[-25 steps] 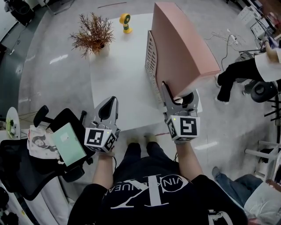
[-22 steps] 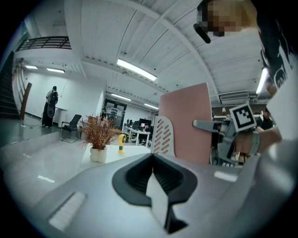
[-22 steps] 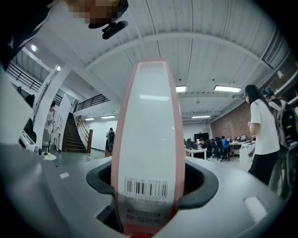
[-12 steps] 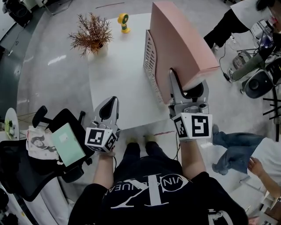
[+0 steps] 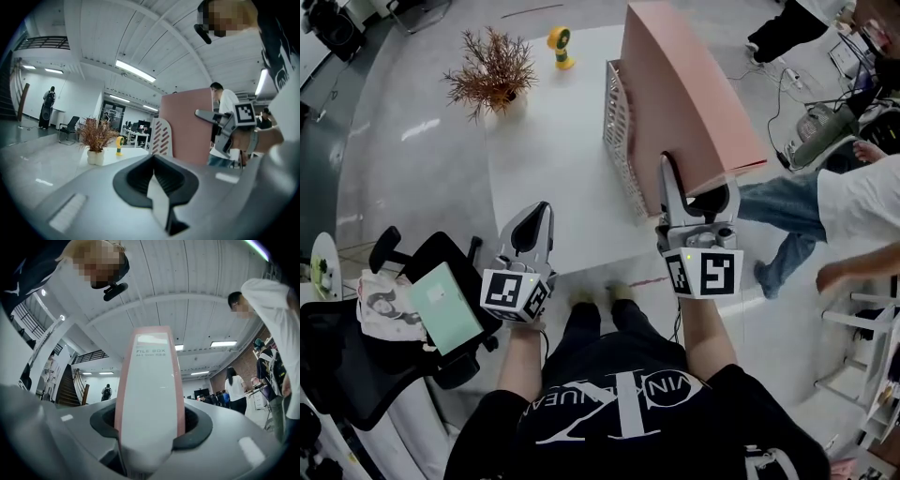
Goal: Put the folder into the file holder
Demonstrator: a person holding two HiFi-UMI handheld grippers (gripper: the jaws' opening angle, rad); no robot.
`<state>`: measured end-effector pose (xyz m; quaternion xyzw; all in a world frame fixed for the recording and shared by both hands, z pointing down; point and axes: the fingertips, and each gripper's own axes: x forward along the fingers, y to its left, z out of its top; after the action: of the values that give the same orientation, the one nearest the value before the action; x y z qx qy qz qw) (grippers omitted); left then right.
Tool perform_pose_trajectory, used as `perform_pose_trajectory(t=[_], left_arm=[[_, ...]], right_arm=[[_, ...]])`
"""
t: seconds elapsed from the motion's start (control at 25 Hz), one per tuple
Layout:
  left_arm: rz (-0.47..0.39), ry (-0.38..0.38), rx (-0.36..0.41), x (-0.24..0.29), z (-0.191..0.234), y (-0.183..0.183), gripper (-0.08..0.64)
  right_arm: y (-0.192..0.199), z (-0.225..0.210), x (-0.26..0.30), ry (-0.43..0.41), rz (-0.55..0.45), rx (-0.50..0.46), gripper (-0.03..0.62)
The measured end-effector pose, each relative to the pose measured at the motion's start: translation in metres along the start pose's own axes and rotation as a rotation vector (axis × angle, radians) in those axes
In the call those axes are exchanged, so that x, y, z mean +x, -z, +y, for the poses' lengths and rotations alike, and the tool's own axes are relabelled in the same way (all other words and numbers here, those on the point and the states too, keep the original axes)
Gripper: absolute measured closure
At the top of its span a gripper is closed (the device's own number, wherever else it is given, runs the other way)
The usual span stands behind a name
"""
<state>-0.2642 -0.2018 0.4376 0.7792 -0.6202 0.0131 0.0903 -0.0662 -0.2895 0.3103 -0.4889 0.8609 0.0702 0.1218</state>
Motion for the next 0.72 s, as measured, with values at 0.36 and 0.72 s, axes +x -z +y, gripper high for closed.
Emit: perform_pose_trajectory(t=[0.36, 0.72], left_arm=[[0.006, 0.006, -0.003, -0.001, -0.008, 0.002, 0.560], [0.008, 0.021, -0.008, 0.000, -0.018, 0.004, 0.560]], right_arm=[[0.032, 0.004, -0.007, -0.021, 0.064, 0.014, 0.307], [0.062, 0.002, -0.015, -0.008, 0.172, -0.008, 0.302]])
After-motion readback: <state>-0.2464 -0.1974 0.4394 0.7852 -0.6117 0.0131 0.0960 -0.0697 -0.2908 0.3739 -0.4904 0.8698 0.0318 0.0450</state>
